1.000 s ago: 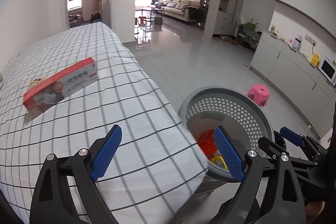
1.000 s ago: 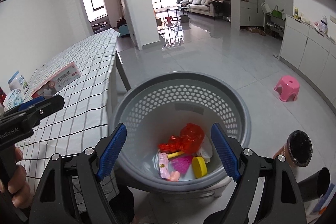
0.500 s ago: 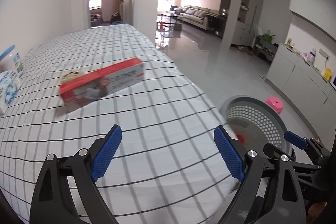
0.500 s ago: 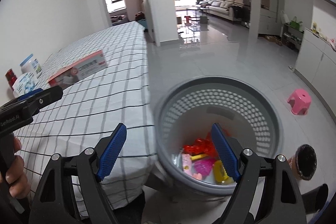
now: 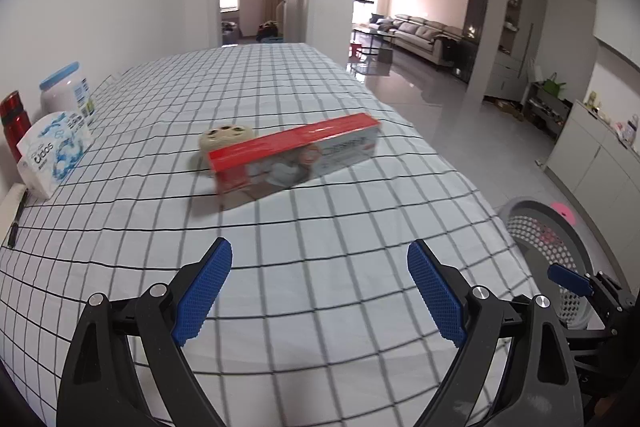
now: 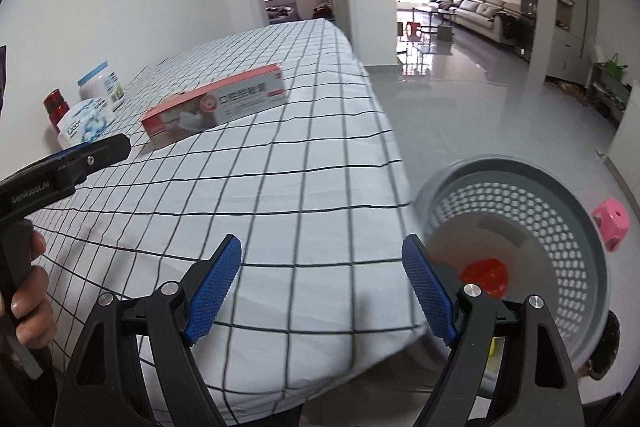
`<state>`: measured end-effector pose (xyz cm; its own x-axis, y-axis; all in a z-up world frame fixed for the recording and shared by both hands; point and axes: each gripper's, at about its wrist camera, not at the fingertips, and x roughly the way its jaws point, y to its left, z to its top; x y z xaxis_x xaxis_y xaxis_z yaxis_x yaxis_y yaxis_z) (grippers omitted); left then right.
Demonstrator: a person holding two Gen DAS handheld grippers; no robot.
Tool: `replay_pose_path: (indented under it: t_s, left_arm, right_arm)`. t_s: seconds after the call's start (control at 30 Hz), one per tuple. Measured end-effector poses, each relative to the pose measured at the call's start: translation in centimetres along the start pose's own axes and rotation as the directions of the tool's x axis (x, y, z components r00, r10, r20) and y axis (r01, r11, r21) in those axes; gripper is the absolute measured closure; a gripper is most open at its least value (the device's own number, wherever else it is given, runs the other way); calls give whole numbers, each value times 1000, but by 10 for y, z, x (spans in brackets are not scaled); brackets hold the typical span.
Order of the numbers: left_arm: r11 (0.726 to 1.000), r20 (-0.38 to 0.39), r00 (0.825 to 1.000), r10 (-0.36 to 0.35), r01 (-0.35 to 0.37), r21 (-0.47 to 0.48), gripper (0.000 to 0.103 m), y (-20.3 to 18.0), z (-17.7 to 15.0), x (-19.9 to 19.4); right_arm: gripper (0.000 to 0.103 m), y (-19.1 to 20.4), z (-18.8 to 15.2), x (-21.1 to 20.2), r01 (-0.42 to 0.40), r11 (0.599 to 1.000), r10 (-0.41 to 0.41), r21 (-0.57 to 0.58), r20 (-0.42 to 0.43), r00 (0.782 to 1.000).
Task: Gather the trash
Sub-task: 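Move both tools back from the basket toward the table, then grasp the red toothpaste box at its end with the left gripper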
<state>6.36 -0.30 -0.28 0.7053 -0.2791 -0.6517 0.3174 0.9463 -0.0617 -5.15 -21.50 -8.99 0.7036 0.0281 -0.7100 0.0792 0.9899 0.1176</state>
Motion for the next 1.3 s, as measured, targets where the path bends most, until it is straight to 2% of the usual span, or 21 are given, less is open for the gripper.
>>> replay_pose_path:
  t_s: [0.3, 0.47, 0.73, 0.97, 1.3]
  left_arm:
    - [998, 13, 998, 59, -58, -38, 15, 48, 24, 12]
    - [996, 13, 996, 85, -85, -19, 14, 66, 37, 25]
    - [999, -47, 998, 40, -40, 15, 14, 79, 46, 65]
    - [999, -57, 998, -18, 21, 38, 14, 83, 56, 94]
    - [994, -116, 989, -97, 102, 42, 14, 81, 67, 130]
  right_arm:
    - [24, 25, 14, 18, -46, 998, 46, -39, -19, 999]
    - [24, 35, 18, 28, -57, 997, 55, -59, -35, 998]
    - [24, 41, 23, 42, -66, 996, 62, -64, -62, 996]
    - [24, 39, 27, 49, -69, 996, 64, -59, -77, 995]
    - [24, 26, 27, 50, -61, 998, 59, -28, -81, 995]
